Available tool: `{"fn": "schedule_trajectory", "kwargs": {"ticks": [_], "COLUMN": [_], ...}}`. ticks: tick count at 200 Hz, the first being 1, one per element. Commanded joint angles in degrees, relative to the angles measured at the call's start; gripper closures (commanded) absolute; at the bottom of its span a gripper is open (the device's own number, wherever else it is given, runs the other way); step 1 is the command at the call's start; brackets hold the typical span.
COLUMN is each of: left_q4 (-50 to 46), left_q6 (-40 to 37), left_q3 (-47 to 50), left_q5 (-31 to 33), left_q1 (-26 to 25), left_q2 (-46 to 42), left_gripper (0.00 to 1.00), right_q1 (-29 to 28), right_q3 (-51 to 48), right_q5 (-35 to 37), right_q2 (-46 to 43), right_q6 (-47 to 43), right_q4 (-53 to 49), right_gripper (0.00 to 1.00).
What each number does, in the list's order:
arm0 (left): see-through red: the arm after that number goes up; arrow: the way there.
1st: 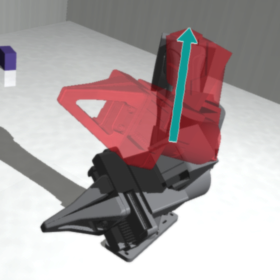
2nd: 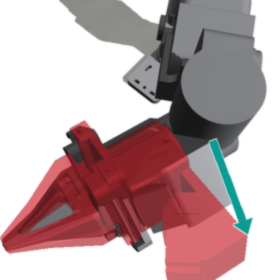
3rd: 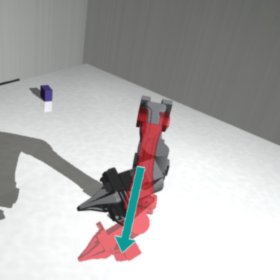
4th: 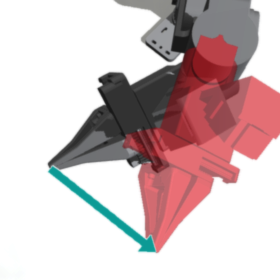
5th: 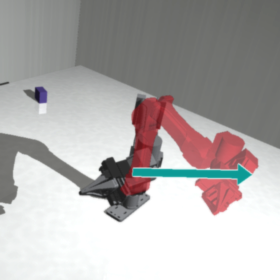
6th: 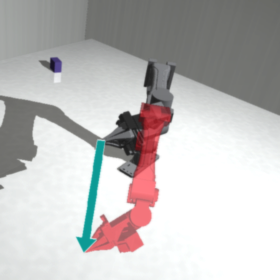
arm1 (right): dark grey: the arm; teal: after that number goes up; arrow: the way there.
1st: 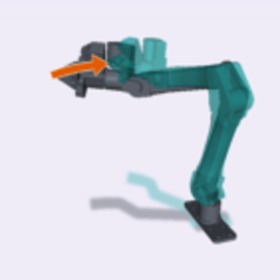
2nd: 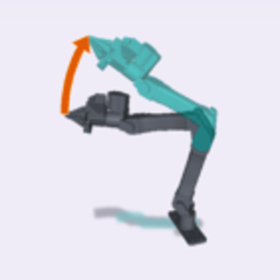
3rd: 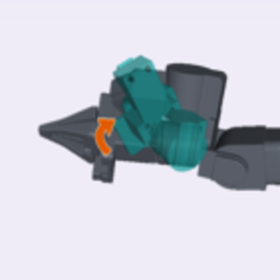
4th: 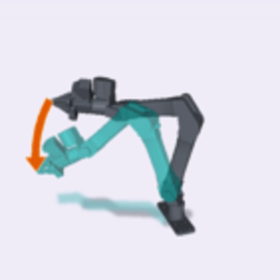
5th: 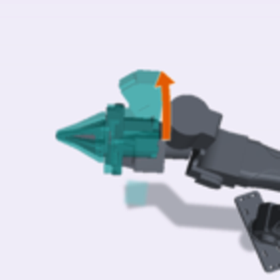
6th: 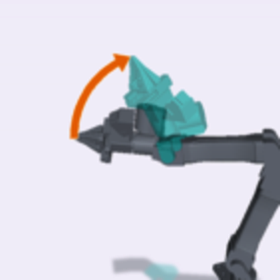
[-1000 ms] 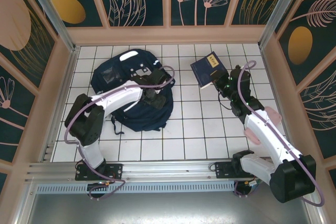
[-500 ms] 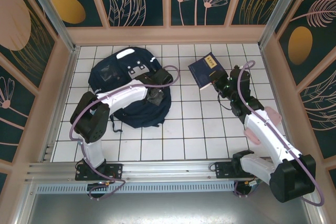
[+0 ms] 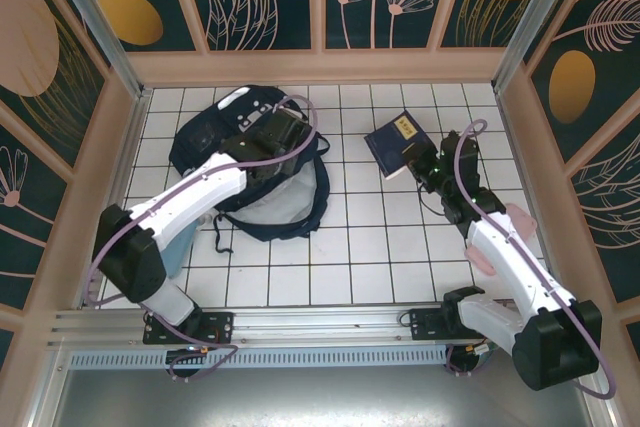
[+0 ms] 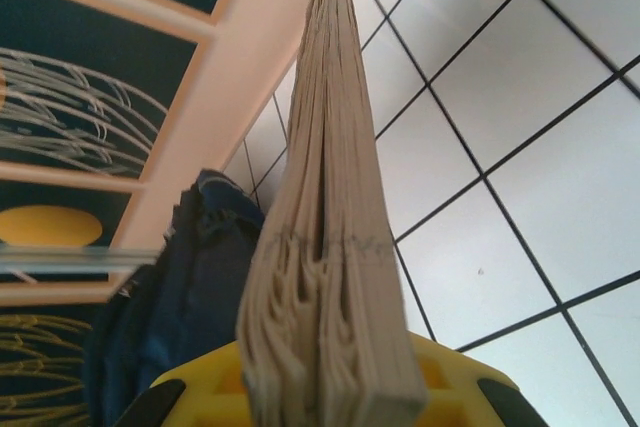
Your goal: Pack books, pencil case, and school supplies into a backpack
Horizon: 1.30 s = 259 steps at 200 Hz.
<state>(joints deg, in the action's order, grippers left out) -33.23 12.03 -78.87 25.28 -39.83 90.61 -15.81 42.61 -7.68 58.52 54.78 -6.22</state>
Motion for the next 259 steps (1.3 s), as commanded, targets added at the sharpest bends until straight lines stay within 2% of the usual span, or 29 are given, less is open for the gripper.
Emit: {"fn": "schedule_trajectory", "kwargs": {"ticks": [1, 18, 30, 55, 81, 149, 180, 210, 259], "left_q4": [11.3, 14.8, 16.4, 17.4, 17.8, 16.7, 14.9, 14.9, 14.0], "left_q6": [1.6, 1.7, 1.9, 2.5, 2.9, 3.2, 2.9, 3.5, 4.3], "left_q3": [-0.7, -0.8, -1.3, -3.3, -4.7, -7.1, -9.0, -9.4, -11.5], "left_q5": [3.3, 2.8, 2.2, 1.2, -0.2, -3.1, -4.4, -4.7, -4.9], "left_q1": [-0.3, -0.3, -0.3, -0.3, -0.3, -0.3, -0.3, -0.3, -0.3], "left_q2": [-5.1, -6.2, -6.2, -5.0, -4.0, -3.9, -3.2, -3.3, -2.9], "left_gripper": [0.98, 0.97, 0.97, 0.97, 0.97, 0.99, 0.99, 0.99, 0.99], "right_q1": [0.1, -1.3, -3.5, -9.7, -13.3, -19.2, -21.1, -22.8, -24.3], "right_q3": [-1.7, -2.7, -2.6, -0.7, 1.8, 10.0, 15.2, 19.4, 26.9], "right_q5": [-11.1, -19.0, -21.5, -22.3, -21.5, -22.4, -20.8, -15.6, -6.5], "right_q2": [0.0, 2.0, 3.3, 6.8, 11.9, 28.6, 36.3, 44.1, 54.6], "right_q6": [-2.7, -3.0, -3.9, -6.3, -6.6, -1.7, 0.4, 4.7, 9.4], "right_q4": [5.6, 9.5, 10.7, 10.6, 11.0, 27.5, 32.8, 39.1, 43.8], "right_gripper": [1.0, 1.0, 1.0, 0.99, 0.99, 0.99, 1.0, 1.0, 1.0]}}
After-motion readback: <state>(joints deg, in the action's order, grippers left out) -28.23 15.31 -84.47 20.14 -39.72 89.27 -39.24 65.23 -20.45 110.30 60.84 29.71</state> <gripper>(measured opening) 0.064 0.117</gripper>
